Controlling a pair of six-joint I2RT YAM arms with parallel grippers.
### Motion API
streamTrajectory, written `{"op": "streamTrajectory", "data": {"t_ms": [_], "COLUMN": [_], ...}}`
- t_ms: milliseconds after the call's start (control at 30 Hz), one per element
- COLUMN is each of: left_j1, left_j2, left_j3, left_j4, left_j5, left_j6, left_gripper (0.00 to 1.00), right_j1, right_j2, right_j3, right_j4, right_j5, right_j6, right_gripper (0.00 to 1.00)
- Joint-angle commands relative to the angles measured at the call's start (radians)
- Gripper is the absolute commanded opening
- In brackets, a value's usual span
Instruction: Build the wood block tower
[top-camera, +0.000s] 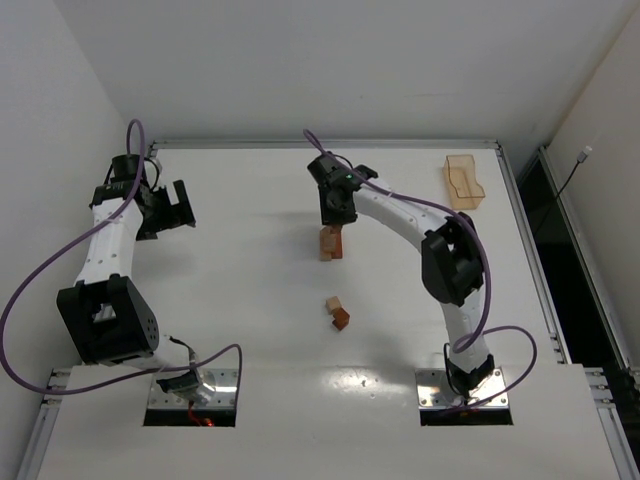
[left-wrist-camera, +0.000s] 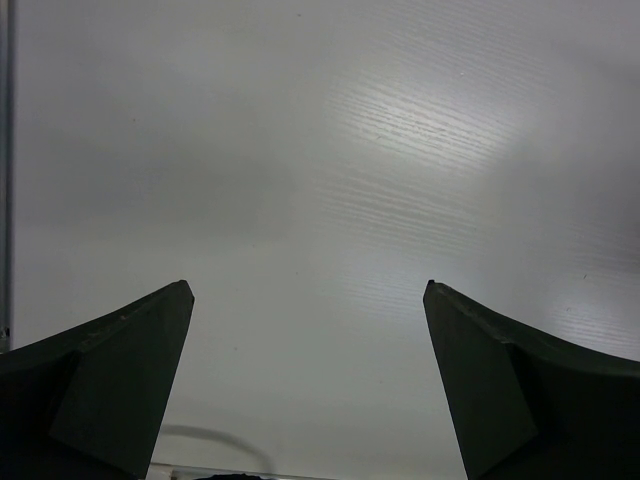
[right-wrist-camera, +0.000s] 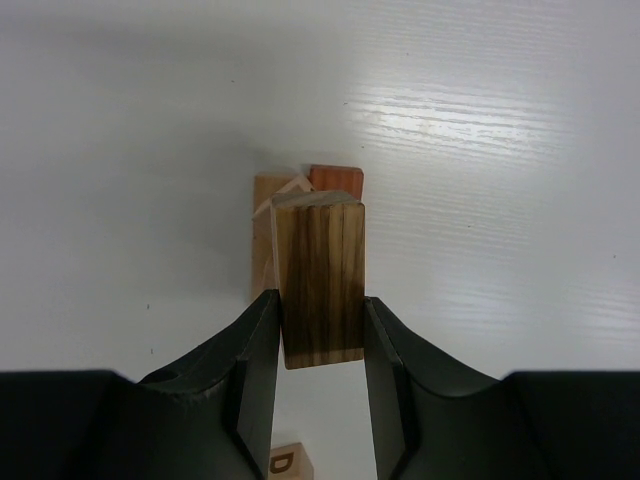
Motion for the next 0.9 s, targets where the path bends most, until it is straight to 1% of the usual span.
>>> {"op": "streamTrajectory", "data": {"t_ms": [0, 200, 867], "left_j1": [0.012, 0.012, 0.012], "left_j2": [-0.022, -0.022, -0.031], "left_j3": [0.001, -0.009, -0.018], "left_j4": [0.02, 0.02, 0.029], "left_j5": [-0.001, -0.001, -0.001], "left_j6": [0.001, -0.008, -0.008], "left_gripper": [1.0, 1.0, 1.0], "right_j1": [0.017, 0.035, 0.035], "right_j2": [0.014, 0.024, 0.051], "right_j3": [0.052, 0.052, 0.023], "right_j4": [0.021, 0.021, 0.021], "right_j5": [0.014, 0.014, 0.014], "right_j6": [-0.003, -0.003, -0.003], "right_gripper": [0.0, 0.0, 0.0]}}
